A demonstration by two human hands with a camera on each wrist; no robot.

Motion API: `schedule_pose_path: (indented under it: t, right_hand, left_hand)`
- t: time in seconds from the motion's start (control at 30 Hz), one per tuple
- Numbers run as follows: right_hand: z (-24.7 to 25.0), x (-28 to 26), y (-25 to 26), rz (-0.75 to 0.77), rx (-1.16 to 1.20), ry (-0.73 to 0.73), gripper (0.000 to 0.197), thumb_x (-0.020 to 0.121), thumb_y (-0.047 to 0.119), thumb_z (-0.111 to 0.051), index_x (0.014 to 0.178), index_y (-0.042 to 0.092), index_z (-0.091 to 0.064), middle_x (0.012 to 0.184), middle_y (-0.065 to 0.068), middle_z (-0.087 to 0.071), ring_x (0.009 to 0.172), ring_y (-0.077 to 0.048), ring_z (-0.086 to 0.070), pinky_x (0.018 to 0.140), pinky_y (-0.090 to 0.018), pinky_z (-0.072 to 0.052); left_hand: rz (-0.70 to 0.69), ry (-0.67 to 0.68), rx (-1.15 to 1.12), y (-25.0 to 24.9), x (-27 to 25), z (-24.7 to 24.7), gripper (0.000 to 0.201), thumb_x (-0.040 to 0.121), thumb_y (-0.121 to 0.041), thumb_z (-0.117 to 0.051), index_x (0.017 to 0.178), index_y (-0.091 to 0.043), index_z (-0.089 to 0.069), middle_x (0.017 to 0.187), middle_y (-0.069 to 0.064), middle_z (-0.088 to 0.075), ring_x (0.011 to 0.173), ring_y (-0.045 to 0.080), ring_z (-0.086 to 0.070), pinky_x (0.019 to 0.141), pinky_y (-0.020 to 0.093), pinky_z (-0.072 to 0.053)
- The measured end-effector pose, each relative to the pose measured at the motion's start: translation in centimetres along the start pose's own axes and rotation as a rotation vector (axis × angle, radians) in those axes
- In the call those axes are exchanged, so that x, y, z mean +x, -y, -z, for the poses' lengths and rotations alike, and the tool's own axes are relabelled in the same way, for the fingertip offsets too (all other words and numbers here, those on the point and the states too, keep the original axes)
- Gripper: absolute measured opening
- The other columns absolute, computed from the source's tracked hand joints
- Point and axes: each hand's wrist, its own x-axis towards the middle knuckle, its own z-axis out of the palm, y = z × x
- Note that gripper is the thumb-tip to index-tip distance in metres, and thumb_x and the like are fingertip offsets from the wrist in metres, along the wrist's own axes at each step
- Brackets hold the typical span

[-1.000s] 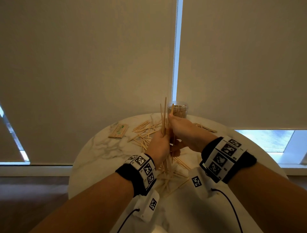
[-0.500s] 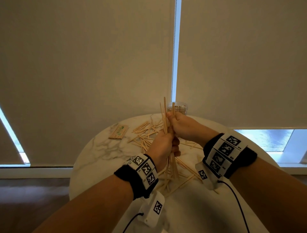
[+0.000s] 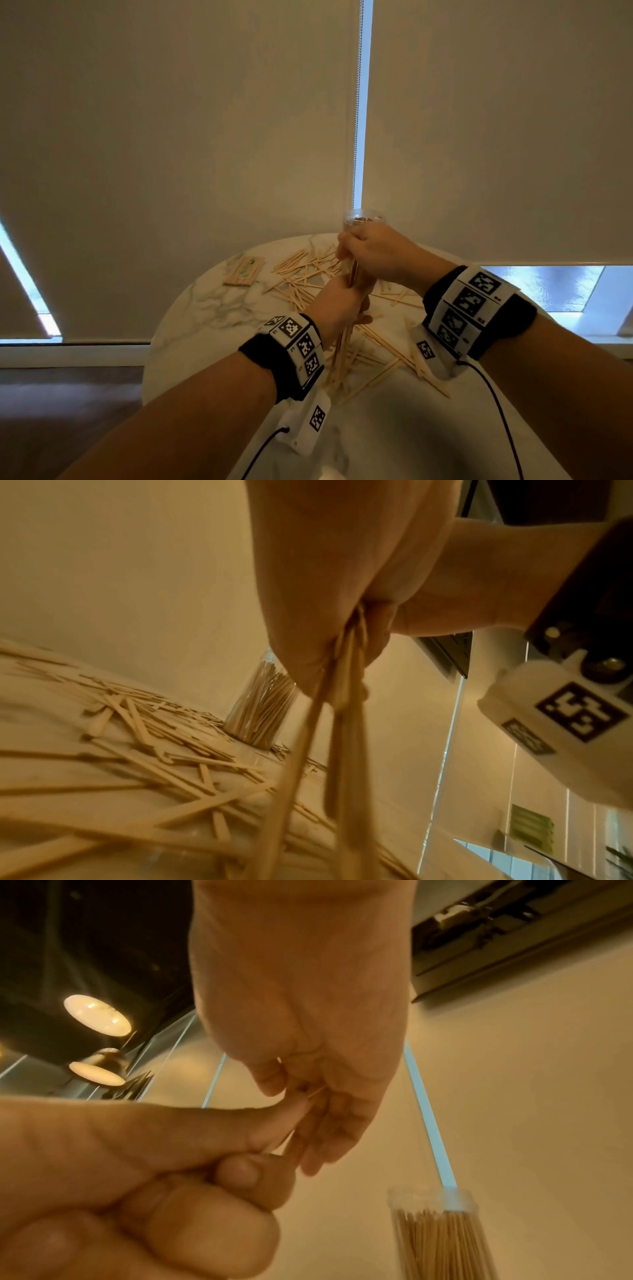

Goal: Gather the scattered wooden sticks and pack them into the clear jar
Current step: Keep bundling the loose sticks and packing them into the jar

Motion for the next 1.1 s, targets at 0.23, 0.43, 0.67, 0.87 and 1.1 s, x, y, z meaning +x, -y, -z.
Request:
schedule_pose_path:
  t: [0.23, 0.43, 0.67, 0.87, 1.1]
  right_hand:
    - [-1.4, -1.7, -0.5, -0.088, 0.278, 0.023, 0.078, 0.089, 0.068, -0.050, 0.151, 0.026, -0.026, 0.138, 0.002, -0.052, 0.118, -0.016, -0.055, 0.098, -0.038, -0.048]
    - [-4.2, -4.8, -0.8, -0.325, 0.468, 0.450, 0.065, 0.085, 0.027, -0.075, 0.137, 0.017, -0.037, 0.100, -0.015, -0.067, 0.073, -0.017, -0.064, 0.072, -0.032, -0.058]
    - [-5.1, -5.3, 1.5, -0.043, 0.239, 0.258, 0.032, 0.102, 0.039, -0.046, 0.115, 0.012, -0.057, 0.090, -0.016, -0.064, 0.074, -0.026, -0.057, 0.066, -0.034, -0.049]
    - [-5.7, -5.3, 0.1, -0.009, 0.082, 0.243, 0.038, 0.104, 0.050, -0.030, 0.113, 0.019, -0.052, 0.093, -0.009, -0.065, 0.082, -0.027, -0.063, 0.078, -0.053, -0.053]
    - [-4.7, -5.6, -0.4, -0.090, 0.015, 0.322, 0.035, 0.104, 0.048, -0.033, 0.117, 0.018, -0.045, 0.092, -0.014, -0.065, 0.055, -0.019, -0.066, 0.058, -0.037, -0.060]
  left_hand:
    - [-0.129, -0.277, -0.229, -0.4, 1.7, 2.8, 0.029, 0.104, -0.043, -0.042, 0.106, -0.017, -0.056, 0.066, -0.004, -0.046, 0.051, 0.008, -0.041, 0.050, 0.026, -0.042]
    - [-0.115, -0.429, -0.524, 0.0, 2.3, 4.4, 0.016, 0.107, -0.024, -0.041, 0.096, -0.015, -0.036, 0.063, -0.001, -0.037, 0.047, 0.011, -0.036, 0.054, 0.032, -0.044]
    - [-0.116, -0.335, -0.429, 0.3, 1.1, 3.7, 0.026, 0.107, -0.032, -0.040, 0.107, -0.008, -0.048, 0.068, 0.003, -0.057, 0.050, 0.015, -0.052, 0.051, 0.028, -0.051]
    - [-0.051, -0.191, -0.438, -0.3, 0.2, 3.8, 0.032, 0.105, -0.030, -0.046, 0.116, -0.001, -0.050, 0.092, 0.012, -0.071, 0.058, 0.014, -0.066, 0.050, 0.025, -0.051]
    - [-0.084, -0.291, -0.627, -3.1, 0.3, 6.1, 0.038, 0.094, -0.036, -0.065, 0.118, -0.011, -0.051, 0.086, 0.008, -0.068, 0.067, 0.021, -0.066, 0.067, 0.039, -0.059]
